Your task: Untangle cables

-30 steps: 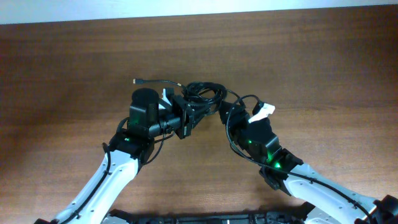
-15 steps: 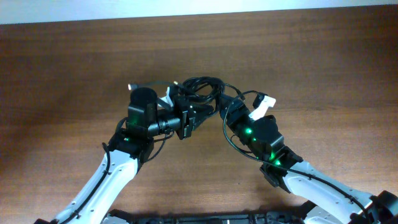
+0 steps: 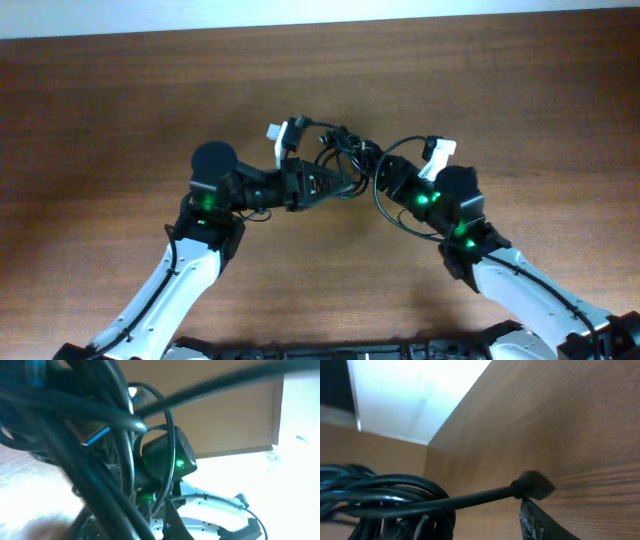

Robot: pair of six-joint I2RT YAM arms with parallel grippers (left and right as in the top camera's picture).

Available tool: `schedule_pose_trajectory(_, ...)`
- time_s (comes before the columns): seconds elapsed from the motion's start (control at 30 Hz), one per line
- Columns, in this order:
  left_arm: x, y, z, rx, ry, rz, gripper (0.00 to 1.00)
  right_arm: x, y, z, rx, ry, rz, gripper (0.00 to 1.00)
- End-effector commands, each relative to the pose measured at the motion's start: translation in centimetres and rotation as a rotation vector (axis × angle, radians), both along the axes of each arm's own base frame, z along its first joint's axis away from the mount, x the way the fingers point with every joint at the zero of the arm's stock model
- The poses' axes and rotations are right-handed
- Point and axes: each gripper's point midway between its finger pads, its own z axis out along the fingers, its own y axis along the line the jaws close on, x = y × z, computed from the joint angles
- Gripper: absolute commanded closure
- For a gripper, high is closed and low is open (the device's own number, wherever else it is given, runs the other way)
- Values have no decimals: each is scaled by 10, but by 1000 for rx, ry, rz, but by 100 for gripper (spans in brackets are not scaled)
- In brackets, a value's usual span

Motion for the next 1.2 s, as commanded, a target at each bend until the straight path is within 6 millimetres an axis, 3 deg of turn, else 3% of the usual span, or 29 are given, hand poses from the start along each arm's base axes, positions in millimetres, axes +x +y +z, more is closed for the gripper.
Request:
schedule_pose_trajectory(0.0, 1, 17, 22, -22, -153, -6, 100, -4, -20, -23, -70, 29, 68, 57)
schedule_pose_trajectory(0.13, 35, 40, 21, -10, -127, 168, 100, -15, -31, -42, -70, 131, 90, 57)
schedule_pose_trajectory(0.27, 62, 51, 6, 18, 0, 335, 100, -33, -11, -33, -18, 102, 258, 56)
schedule_pose_trajectory(0.4, 75, 52, -30, 112, 155, 470, 100, -54, 8, -19, 73, 92, 419, 56)
schedule_pose_trajectory(0.53, 74, 48, -56, 198, 242, 540, 100, -64, 14, -14, 108, 93, 481, 56)
schedule_pose_trajectory(0.63, 73, 52, -90, 328, 322, 647, 100, -63, 14, -14, 106, 93, 479, 56)
schedule_pose_trajectory(0.77, 55, 59, -129, 458, 516, 743, 100, -64, 14, -14, 107, 93, 479, 56)
schedule_pose_trajectory(0.83, 51, 61, -135, 445, 613, 776, 100, -63, 14, -14, 106, 93, 479, 55)
schedule_pose_trajectory(1.03, 57, 76, -142, 474, 628, 874, 100, -67, 20, -15, 111, 110, 492, 55)
schedule_pose_trajectory(1.17, 57, 61, -129, 409, 615, 799, 100, -73, 35, -21, -33, -27, 564, 30)
